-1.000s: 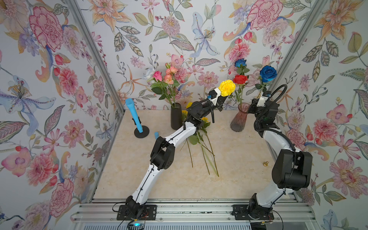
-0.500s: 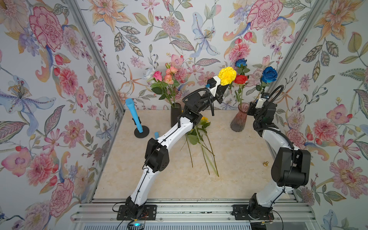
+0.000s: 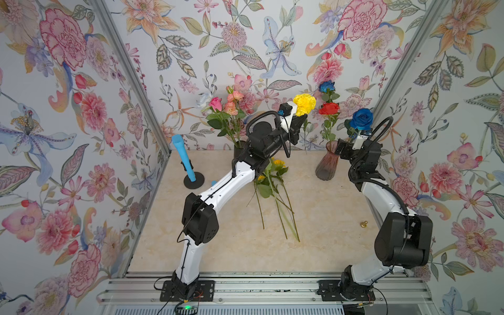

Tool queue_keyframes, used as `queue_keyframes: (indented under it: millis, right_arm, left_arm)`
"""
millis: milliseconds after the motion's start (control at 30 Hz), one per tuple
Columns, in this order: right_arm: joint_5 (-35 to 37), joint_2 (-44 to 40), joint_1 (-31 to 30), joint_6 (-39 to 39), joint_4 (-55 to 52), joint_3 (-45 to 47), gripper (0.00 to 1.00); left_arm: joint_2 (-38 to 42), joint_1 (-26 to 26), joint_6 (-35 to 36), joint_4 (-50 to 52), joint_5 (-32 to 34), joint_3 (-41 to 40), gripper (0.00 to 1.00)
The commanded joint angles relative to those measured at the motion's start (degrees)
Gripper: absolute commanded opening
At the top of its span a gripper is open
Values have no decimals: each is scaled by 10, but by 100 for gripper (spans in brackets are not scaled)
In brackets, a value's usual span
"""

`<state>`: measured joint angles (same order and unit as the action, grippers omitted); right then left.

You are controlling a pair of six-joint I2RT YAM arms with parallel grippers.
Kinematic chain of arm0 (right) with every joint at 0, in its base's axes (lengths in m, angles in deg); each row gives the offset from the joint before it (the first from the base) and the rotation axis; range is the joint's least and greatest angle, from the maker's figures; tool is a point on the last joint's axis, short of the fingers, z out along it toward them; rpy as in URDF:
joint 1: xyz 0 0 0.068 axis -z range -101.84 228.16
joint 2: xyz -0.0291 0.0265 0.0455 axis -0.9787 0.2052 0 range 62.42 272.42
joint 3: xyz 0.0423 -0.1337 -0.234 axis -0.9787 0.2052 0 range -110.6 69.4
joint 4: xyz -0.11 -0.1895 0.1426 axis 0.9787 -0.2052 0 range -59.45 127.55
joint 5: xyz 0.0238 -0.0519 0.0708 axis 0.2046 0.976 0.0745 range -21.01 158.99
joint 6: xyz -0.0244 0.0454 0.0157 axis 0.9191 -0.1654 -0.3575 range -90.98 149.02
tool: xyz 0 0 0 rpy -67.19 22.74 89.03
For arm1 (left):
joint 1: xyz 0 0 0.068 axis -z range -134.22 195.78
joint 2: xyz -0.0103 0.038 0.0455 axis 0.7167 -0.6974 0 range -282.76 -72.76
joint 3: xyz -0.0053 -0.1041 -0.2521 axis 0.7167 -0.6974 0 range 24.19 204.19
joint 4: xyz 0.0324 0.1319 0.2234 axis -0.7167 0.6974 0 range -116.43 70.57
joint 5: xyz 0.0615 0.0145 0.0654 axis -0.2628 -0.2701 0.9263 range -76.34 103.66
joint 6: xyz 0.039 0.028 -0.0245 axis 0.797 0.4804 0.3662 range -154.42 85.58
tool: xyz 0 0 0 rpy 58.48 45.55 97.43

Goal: Pick out yellow flowers from the vase
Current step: Adjust the flower in the vase, then place the flower at the center of the board.

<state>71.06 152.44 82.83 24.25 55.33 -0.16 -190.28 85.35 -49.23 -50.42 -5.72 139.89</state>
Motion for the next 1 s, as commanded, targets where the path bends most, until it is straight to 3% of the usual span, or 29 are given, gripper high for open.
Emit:
queue_keyframes:
  millis: [0, 267, 700, 967]
  right_arm:
    - [17, -35, -4, -5, 0, 17, 100]
    - [37, -112, -6, -25, -4, 88, 100]
    - [64, -230, -10, -49, -42, 175, 100]
    - [80, -257, -10, -62, -63, 201, 100]
  left_arm:
    - [50, -11, -32, 32, 39, -60, 0]
    - [90, -37, -113, 122, 59, -122, 0]
    - [76, -87, -199, 277, -4, -122, 0]
    - [50, -110, -228, 287, -45, -171, 0]
